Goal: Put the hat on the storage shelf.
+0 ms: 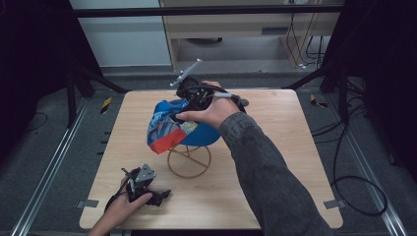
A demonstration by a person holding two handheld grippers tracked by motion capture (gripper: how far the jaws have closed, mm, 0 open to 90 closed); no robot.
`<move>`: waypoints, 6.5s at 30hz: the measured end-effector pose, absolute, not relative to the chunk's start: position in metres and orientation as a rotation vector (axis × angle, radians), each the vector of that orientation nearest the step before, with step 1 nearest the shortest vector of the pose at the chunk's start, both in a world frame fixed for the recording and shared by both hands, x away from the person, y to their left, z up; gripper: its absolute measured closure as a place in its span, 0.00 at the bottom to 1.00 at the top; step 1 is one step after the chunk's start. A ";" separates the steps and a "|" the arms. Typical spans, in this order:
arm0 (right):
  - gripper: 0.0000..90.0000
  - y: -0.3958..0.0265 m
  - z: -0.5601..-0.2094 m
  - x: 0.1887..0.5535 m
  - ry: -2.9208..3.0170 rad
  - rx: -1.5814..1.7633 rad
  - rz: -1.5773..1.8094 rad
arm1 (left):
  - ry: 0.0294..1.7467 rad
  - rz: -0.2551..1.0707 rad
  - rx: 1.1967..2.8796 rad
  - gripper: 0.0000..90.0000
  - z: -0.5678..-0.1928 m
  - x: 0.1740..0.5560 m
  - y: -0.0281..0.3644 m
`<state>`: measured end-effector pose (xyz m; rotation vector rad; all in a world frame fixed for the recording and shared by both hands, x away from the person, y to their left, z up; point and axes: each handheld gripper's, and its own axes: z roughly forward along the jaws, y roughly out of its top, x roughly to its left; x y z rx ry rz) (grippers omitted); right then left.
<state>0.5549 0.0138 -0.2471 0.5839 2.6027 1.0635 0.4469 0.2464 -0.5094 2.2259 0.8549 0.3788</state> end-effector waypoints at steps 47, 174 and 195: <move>0.06 -0.052 -0.253 0.523 2.537 0.646 1.170 | 0.854 0.378 2.226 0.00 -0.509 0.447 0.247; 0.10 -0.200 -0.494 0.526 2.156 1.408 1.124 | 0.844 0.377 2.229 0.00 -0.510 0.447 0.247; 0.07 -0.176 -0.511 0.512 2.200 1.313 0.992 | 0.842 0.376 2.230 0.00 -0.510 0.447 0.247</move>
